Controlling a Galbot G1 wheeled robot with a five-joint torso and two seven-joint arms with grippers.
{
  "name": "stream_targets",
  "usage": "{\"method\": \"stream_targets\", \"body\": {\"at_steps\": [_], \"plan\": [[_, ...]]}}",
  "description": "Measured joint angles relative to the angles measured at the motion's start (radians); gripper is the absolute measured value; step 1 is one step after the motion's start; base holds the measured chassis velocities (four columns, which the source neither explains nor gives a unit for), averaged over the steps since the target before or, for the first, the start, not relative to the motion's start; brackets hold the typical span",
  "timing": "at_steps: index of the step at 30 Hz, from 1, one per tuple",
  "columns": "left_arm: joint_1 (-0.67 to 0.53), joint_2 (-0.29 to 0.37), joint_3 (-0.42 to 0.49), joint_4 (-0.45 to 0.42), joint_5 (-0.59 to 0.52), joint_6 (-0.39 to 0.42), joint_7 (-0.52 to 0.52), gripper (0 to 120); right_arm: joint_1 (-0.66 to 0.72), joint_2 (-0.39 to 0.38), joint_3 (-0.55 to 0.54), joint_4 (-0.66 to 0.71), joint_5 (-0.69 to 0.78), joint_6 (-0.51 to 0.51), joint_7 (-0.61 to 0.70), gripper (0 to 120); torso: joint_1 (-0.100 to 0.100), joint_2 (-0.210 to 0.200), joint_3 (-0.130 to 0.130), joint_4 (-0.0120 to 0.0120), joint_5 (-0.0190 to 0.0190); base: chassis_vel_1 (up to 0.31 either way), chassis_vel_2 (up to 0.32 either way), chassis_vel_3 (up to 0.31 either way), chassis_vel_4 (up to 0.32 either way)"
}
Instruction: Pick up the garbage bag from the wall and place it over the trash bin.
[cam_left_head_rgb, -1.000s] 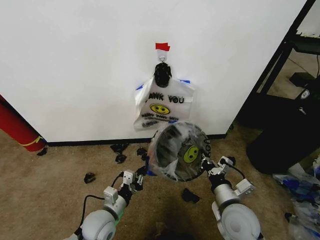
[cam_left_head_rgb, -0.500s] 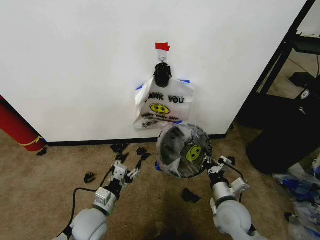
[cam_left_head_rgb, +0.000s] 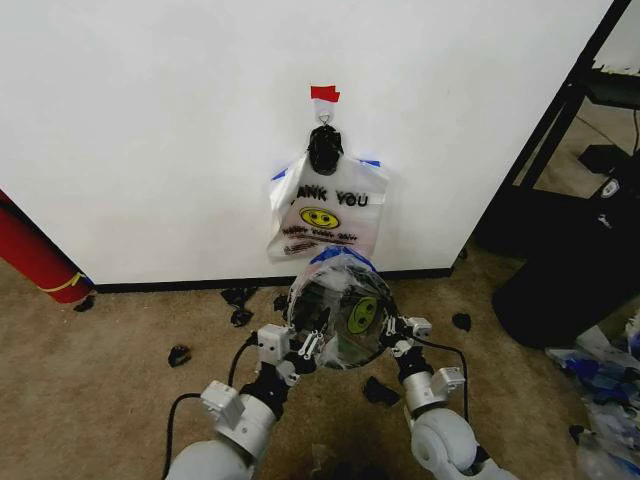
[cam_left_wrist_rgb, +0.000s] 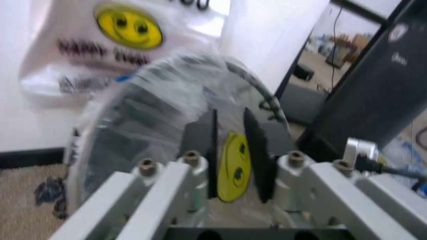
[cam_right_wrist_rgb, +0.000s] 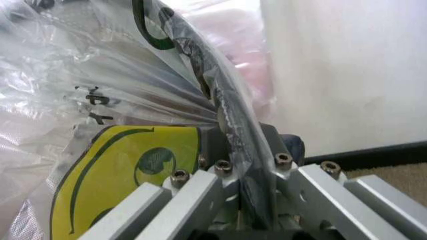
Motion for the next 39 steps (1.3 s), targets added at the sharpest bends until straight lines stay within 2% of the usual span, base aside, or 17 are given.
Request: {"method": "stream_targets", "body": {"at_steps": [2, 4, 7, 8, 10, 14, 18, 20, 24, 28, 39], "plan": [[-0.008, 0.004, 0.010, 0.007, 0.006, 0.015, -0.004, 10, 0.005, 0.000, -0.007, -0.006, -0.012, 0.002, -0.001, 0, 0.000, 0.000, 0.000, 0.0000, 0.0001, 0.000, 0.000, 0.000, 0.000], [-0.026, 0.010, 0.030, 0.020, 0.020, 0.054, -0.026, 0, 0.014, -0.001, -0.021, -0.010, -0.024, 0.002, -0.003, 0, 0.000, 0.000, 0.000, 0.0000, 0.0000, 0.000, 0.000, 0.000, 0.000], [-0.066, 0.023, 0.064, 0.029, 0.021, 0.150, -0.096, 0, 0.027, -0.010, -0.037, -0.009, -0.045, 0.000, -0.015, 0, 0.000, 0.000, 0.000, 0.0001, 0.0000, 0.000, 0.000, 0.000, 0.000], [-0.066, 0.023, 0.064, 0.029, 0.021, 0.150, -0.096, 0, 0.027, -0.010, -0.037, -0.009, -0.045, 0.000, -0.015, 0, 0.000, 0.000, 0.000, 0.0001, 0.0000, 0.000, 0.000, 0.000, 0.000], [-0.105, 0.018, 0.092, 0.015, -0.033, 0.235, -0.189, 0, 0.031, -0.026, -0.042, 0.008, -0.048, -0.017, -0.037, 0, 0.000, 0.000, 0.000, 0.0000, 0.0001, 0.000, 0.000, 0.000, 0.000], [-0.143, -0.007, 0.118, 0.001, -0.051, 0.300, -0.277, 0, 0.034, -0.071, -0.043, 0.045, -0.038, -0.054, -0.085, 0, 0.000, 0.000, 0.000, -0.0001, 0.0002, 0.000, 0.000, 0.000, 0.000], [-0.145, -0.025, 0.131, -0.002, -0.028, 0.330, -0.304, 0, 0.038, -0.111, -0.036, 0.081, -0.012, -0.089, -0.118, 0, 0.000, 0.000, 0.000, 0.0000, 0.0001, 0.000, 0.000, 0.000, 0.000], [-0.145, -0.051, 0.143, 0.010, 0.017, 0.349, -0.331, 0, 0.048, -0.146, -0.029, 0.097, -0.011, -0.106, -0.145, 0, 0.000, 0.000, 0.000, 0.0001, 0.0001, 0.000, 0.000, 0.000, 0.000], [-0.154, -0.075, 0.157, 0.030, 0.043, 0.371, -0.359, 0, 0.054, -0.166, -0.030, 0.109, -0.023, -0.114, -0.144, 0, 0.000, 0.000, 0.000, 0.0001, 0.0001, 0.000, 0.000, 0.000, 0.000], [-0.186, -0.100, 0.193, 0.071, 0.059, 0.418, -0.413, 0, 0.037, -0.169, -0.044, 0.140, -0.064, -0.126, -0.107, 0, 0.000, 0.000, 0.000, 0.0000, 0.0002, 0.000, 0.000, 0.000, 0.000], [-0.285, -0.140, 0.274, 0.165, 0.083, 0.472, -0.473, 0, 0.002, -0.152, -0.058, 0.167, -0.131, -0.125, -0.083, 0, 0.000, 0.000, 0.000, 0.0000, 0.0002, 0.000, 0.000, 0.000, 0.000]]}}
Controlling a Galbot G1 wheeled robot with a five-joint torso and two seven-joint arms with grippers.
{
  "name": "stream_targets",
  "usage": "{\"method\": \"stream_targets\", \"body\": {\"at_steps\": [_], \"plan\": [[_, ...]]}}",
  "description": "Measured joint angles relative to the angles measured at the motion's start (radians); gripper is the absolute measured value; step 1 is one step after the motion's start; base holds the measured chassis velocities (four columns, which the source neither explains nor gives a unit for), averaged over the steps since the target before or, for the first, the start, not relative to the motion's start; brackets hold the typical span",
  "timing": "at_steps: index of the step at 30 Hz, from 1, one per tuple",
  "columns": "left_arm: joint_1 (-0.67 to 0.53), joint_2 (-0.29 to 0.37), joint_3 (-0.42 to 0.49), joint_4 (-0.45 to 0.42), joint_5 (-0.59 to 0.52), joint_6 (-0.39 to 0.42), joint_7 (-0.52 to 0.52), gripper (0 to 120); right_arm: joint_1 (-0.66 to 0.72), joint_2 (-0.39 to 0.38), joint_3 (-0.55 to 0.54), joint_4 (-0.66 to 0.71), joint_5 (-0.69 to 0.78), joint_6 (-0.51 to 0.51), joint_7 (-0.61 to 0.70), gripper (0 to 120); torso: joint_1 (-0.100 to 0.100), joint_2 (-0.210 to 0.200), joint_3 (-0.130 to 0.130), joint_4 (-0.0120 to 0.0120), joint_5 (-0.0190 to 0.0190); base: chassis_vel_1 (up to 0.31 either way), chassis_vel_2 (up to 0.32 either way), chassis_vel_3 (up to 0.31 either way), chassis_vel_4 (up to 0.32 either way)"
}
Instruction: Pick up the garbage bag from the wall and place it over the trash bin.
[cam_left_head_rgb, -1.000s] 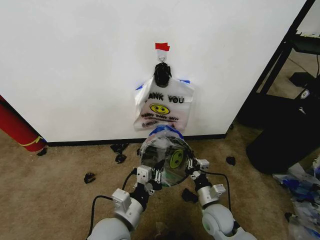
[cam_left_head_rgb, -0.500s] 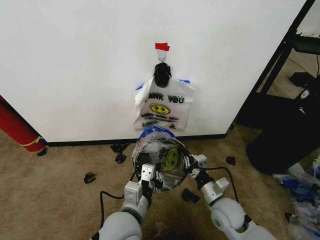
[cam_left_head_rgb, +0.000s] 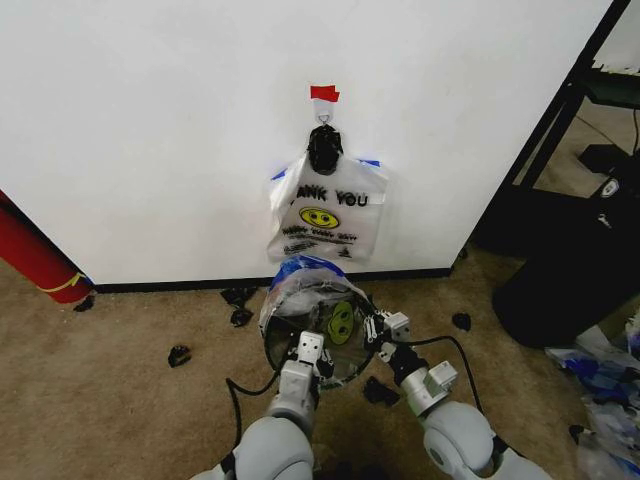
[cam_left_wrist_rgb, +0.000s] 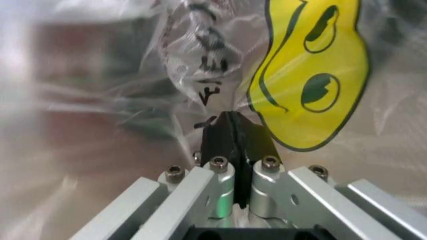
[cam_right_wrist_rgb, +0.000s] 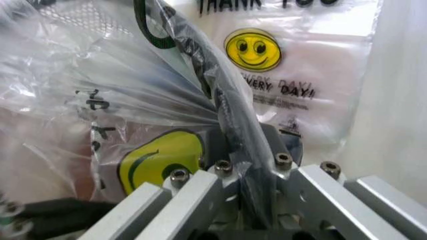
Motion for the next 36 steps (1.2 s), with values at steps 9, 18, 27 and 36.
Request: {"method": "stream_targets", "body": {"at_steps": [9, 18, 27, 36], "plan": [[-0.089, 0.023, 0.052, 0.076, 0.048, 0.016, -0.063, 0, -0.020, 0.013, 0.000, 0.004, -0.040, 0.009, 0.021, 0, 0.000, 0.000, 0.000, 0.0000, -0.0001, 0.000, 0.000, 0.000, 0.000], [-0.163, 0.037, 0.098, 0.129, 0.029, 0.032, -0.091, 0, -0.024, 0.026, -0.017, 0.004, -0.048, 0.021, 0.020, 0, 0.000, 0.000, 0.000, 0.0001, -0.0002, 0.000, 0.000, 0.000, 0.000], [-0.255, 0.008, 0.136, 0.215, -0.014, 0.033, -0.111, 0, -0.030, 0.024, -0.022, 0.013, -0.049, 0.024, 0.011, 0, 0.000, 0.000, 0.000, 0.0000, -0.0002, 0.000, 0.000, 0.000, 0.000], [-0.336, -0.006, 0.160, 0.290, -0.077, 0.029, -0.122, 0, -0.049, 0.022, -0.014, 0.019, -0.046, 0.037, -0.007, 0, 0.000, 0.000, 0.000, 0.0000, -0.0002, 0.000, 0.000, 0.000, 0.000]]}}
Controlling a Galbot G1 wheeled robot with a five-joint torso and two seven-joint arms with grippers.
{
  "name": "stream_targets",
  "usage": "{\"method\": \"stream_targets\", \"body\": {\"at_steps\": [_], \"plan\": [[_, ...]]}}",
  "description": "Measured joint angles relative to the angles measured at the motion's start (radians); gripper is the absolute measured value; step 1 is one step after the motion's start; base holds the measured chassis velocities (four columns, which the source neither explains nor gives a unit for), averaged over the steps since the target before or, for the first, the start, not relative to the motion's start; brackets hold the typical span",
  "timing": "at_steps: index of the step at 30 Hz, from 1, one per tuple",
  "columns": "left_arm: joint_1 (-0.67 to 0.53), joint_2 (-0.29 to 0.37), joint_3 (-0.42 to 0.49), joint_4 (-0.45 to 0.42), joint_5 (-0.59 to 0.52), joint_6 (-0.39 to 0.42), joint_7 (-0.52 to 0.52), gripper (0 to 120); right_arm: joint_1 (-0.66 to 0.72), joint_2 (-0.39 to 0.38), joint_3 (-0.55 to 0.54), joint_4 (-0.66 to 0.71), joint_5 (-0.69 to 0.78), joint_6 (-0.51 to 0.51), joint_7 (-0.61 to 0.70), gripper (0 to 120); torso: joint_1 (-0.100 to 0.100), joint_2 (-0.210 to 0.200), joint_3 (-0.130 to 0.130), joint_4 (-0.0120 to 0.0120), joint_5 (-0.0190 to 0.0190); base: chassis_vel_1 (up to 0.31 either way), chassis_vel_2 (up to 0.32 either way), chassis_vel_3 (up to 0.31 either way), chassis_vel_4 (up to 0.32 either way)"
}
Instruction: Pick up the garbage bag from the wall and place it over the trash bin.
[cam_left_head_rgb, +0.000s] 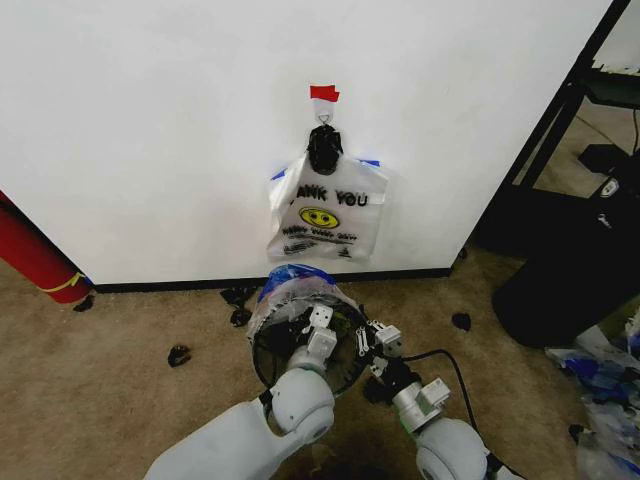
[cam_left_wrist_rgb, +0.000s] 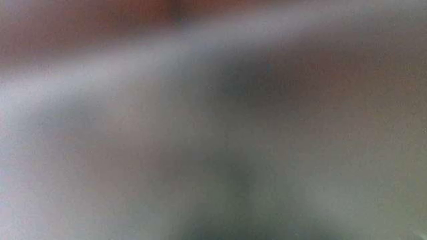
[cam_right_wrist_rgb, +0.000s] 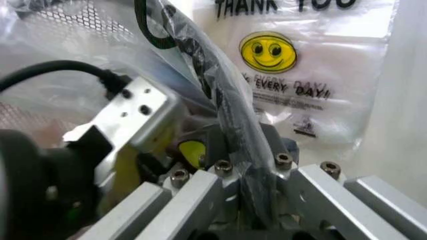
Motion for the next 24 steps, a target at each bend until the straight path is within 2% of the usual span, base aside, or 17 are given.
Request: {"method": "stream_targets", "body": {"at_steps": [15, 24], "plan": [[-0.063, 0.014, -0.002, 0.048, -0.105, 0.000, 0.010, 0, -0.019, -0.001, -0.001, 0.030, 0.007, 0.009, -0.029, 0, 0.000, 0.000, 0.000, 0.0000, 0.0000, 0.000, 0.000, 0.000, 0.000], [-0.006, 0.050, -0.007, -0.037, -0.082, 0.002, 0.036, 0, -0.005, 0.008, 0.014, 0.029, 0.092, -0.017, 0.006, 0, 0.000, 0.000, 0.000, 0.0000, 0.0000, 0.000, 0.000, 0.000, 0.000]]}}
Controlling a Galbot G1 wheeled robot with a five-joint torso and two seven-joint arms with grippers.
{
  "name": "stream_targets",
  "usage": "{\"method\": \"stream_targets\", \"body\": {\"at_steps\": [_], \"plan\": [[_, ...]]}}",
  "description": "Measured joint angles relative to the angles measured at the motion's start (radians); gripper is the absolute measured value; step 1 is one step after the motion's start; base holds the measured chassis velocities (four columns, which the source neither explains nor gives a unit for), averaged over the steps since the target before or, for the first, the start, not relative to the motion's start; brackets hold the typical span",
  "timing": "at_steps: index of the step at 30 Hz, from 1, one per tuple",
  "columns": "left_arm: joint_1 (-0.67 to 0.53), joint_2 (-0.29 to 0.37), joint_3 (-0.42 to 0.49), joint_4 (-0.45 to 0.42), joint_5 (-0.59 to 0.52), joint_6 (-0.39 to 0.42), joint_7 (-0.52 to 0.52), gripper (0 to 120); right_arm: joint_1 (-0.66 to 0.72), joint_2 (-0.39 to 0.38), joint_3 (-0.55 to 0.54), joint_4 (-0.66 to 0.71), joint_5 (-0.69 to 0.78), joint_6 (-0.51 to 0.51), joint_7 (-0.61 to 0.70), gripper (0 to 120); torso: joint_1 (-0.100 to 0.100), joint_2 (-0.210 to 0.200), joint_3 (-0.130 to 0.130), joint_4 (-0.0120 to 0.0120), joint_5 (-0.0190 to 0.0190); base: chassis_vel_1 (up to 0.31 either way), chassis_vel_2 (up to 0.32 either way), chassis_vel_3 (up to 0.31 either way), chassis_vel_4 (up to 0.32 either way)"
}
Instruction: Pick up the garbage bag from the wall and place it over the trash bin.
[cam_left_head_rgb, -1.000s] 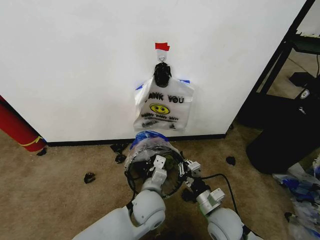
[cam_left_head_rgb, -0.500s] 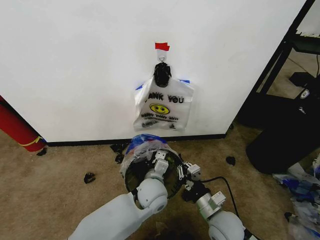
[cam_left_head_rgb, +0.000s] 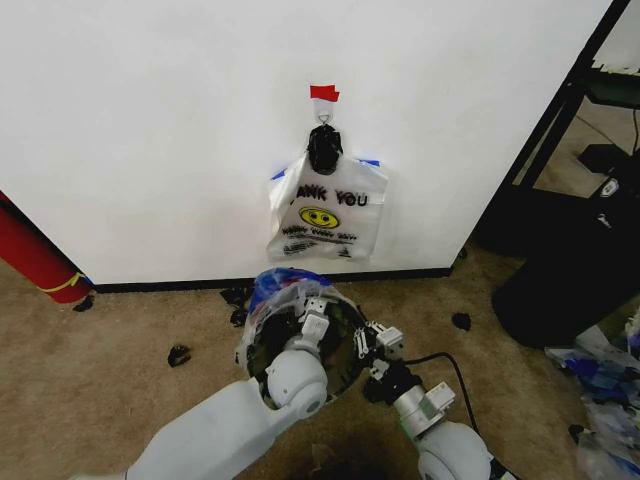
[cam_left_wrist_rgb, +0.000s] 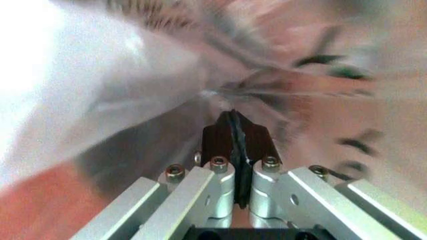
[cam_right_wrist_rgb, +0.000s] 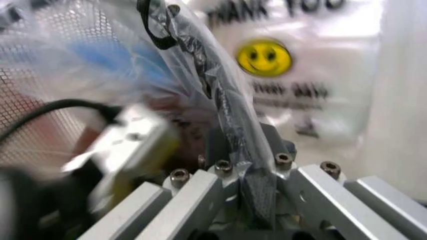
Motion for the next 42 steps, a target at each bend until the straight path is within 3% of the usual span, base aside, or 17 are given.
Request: {"method": "stream_targets", "body": {"at_steps": [2, 7, 14, 21, 42], "plan": [[0.011, 0.006, 0.001, -0.011, 0.019, 0.000, 0.010, 0, 0.003, 0.001, 0.001, 0.000, 0.017, -0.009, 0.007, 0, 0.000, 0.000, 0.000, 0.0000, 0.0000, 0.000, 0.000, 0.000, 0.000], [0.072, 0.029, -0.016, -0.030, 0.259, -0.076, 0.117, 0, 0.006, 0.006, -0.004, 0.001, 0.113, -0.061, 0.040, 0, 0.000, 0.000, 0.000, 0.0000, -0.0001, 0.000, 0.000, 0.000, 0.000], [0.093, 0.044, -0.037, -0.032, 0.378, -0.141, 0.203, 0, -0.002, 0.009, -0.019, 0.003, 0.128, -0.081, 0.060, 0, 0.000, 0.000, 0.000, 0.0000, -0.0001, 0.000, 0.000, 0.000, 0.000], [0.127, 0.058, -0.050, -0.061, 0.478, -0.130, 0.228, 0, -0.001, 0.013, -0.019, 0.002, 0.133, -0.094, 0.079, 0, 0.000, 0.000, 0.000, 0.0000, -0.0001, 0.000, 0.000, 0.000, 0.000], [0.265, 0.120, -0.172, -0.161, 0.541, -0.156, 0.271, 0, 0.015, 0.028, -0.026, -0.017, 0.183, -0.133, 0.123, 0, 0.000, 0.000, 0.000, 0.0000, 0.0000, 0.000, 0.000, 0.000, 0.000]]}}
